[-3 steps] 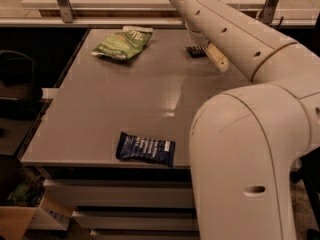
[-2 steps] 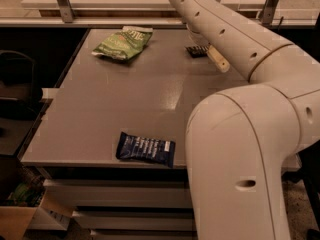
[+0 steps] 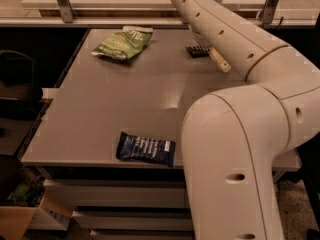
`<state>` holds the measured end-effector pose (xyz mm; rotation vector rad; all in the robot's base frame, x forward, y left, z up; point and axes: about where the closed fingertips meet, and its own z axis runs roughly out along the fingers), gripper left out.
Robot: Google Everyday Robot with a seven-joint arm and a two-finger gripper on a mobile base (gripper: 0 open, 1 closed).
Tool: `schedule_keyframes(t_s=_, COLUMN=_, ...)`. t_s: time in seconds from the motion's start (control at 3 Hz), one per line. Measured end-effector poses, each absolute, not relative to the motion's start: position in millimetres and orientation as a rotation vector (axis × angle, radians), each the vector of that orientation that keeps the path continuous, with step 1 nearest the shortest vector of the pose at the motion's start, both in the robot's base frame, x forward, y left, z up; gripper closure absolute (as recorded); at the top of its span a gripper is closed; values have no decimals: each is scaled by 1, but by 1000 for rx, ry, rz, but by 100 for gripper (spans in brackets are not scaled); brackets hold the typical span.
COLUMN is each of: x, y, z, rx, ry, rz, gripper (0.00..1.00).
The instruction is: Move rxbar chocolate near green jalapeno chip bag
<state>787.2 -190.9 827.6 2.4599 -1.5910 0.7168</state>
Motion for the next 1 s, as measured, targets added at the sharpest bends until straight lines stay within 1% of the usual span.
schedule_keyframes(t_s=0.67, x=788, y=-194, z=832, rx=2452, ry=-1605, rz=709, gripper=63)
schedule_keyframes(t_s=1.0, x=788, y=-194, z=837, rx=2452, ry=-1605, rz=709, gripper=88)
